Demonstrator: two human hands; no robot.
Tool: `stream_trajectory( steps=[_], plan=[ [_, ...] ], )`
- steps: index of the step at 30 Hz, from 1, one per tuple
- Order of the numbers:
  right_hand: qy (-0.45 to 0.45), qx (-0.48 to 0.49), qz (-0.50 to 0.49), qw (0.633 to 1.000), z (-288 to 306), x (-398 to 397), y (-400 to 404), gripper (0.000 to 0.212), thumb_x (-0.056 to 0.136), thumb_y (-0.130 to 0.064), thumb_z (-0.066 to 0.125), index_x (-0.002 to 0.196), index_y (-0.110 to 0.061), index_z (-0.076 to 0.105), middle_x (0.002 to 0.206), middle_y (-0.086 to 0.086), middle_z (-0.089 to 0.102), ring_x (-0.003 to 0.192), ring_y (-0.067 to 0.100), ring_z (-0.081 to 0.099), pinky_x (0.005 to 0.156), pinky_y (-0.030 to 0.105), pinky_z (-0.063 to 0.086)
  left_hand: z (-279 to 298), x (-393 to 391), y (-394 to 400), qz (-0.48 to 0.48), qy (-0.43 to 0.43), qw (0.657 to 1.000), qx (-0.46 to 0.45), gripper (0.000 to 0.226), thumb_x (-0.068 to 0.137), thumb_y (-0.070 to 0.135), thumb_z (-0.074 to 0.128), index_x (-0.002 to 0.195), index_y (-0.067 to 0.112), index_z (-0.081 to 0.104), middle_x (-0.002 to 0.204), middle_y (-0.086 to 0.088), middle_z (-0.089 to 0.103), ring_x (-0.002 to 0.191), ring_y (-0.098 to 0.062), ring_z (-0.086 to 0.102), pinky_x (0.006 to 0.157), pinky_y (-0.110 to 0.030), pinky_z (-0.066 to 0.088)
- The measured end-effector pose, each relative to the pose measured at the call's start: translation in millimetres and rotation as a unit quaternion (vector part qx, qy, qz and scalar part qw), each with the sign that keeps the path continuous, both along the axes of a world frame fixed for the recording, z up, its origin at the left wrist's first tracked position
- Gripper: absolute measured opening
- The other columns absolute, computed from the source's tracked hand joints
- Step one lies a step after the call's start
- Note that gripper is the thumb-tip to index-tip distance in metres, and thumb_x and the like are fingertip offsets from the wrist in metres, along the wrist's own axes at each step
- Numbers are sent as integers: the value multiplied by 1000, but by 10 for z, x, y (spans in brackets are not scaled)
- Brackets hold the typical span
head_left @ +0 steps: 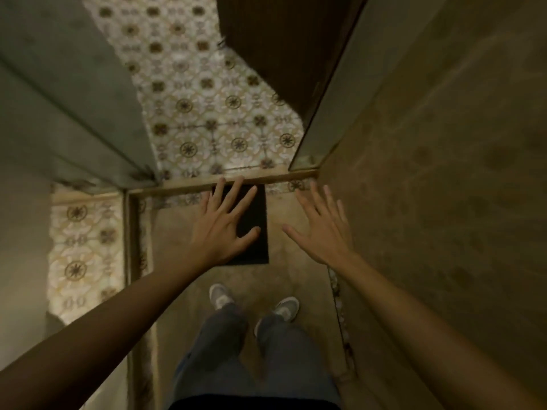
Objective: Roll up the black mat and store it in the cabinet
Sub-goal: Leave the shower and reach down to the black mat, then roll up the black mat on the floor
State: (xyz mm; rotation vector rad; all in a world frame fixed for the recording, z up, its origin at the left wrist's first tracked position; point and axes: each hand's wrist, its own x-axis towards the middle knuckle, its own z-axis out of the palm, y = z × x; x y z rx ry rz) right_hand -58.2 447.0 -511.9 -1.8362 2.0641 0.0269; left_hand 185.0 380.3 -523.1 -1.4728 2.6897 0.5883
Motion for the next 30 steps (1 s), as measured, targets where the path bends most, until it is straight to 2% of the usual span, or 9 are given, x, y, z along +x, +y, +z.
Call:
stream_trajectory(
  steps=[4,8,10,14,17,22,26,28,30],
  plan=[
    [-9,46,46,998,-549,233,-119,90,86,-80,27,160,-36,1,169,-1,-8,154,21,-13,122,44,-5,-624,507,97,29,-16,999,31,82,90,73,30,156,39,-5,165,1,-13,150,-28,-18,120,-53,0],
    [-22,94,105,990,-1378,285,-240,96,89,-68,52,161,-28,3,168,-1,-9,154,21,-13,124,43,-5,-1544,848,182,46,-53,994,83,85,86,74,26,156,38,-4,166,0,-11,149,-26,-19,118,-51,-2],
    [-23,124,144,981,-1932,282,-278,104,88,-59,66,161,-26,0,169,1,-9,154,22,-13,126,44,-2,-2139,945,208,44,-90,989,112,87,85,73,29,156,38,-6,166,1,-13,148,-25,-22,120,-53,0],
    [-16,190,209,959,-3288,214,-377,115,84,-62,70,159,-26,-9,169,1,-13,153,21,-16,126,44,1,-3444,1012,126,-5,-167,972,168,93,88,64,46,153,39,-17,163,3,-21,148,-29,-22,120,-52,0],
    [-18,219,274,936,-4299,135,-417,115,84,-58,73,159,-26,-8,169,2,-11,155,22,-11,126,44,10,-4406,1040,38,-32,-149,968,199,98,88,53,57,152,38,-16,164,4,-18,150,-30,-15,121,-55,8],
    [-80,228,352,904,-5699,116,-411,105,88,-36,77,161,-22,3,169,1,-3,155,20,-4,124,36,10,-5774,1169,-50,-55,-43,978,195,82,92,28,62,157,31,10,165,4,12,150,-29,15,117,-50,30],
    [-120,205,373,897,-6654,146,-261,102,86,-30,80,160,-17,12,169,6,8,155,26,3,125,43,16,-6582,1217,15,-115,-11,984,136,68,89,34,66,150,20,38,153,-9,41,128,-33,48,96,-48,50],
    [-135,188,386,893,-7047,169,-170,100,85,-33,81,160,-16,15,168,7,13,155,27,7,123,49,23,-6889,1217,107,-162,0,980,112,59,89,41,64,141,16,50,138,-12,51,114,-30,55,82,-42,53],
    [-137,164,405,889,-7374,172,-90,95,86,-38,78,160,-17,20,168,5,16,155,26,11,120,52,31,-7158,1226,217,-212,-3,972,96,59,89,48,58,138,16,53,131,-11,51,109,-27,53,76,-40,53]
  ],
)
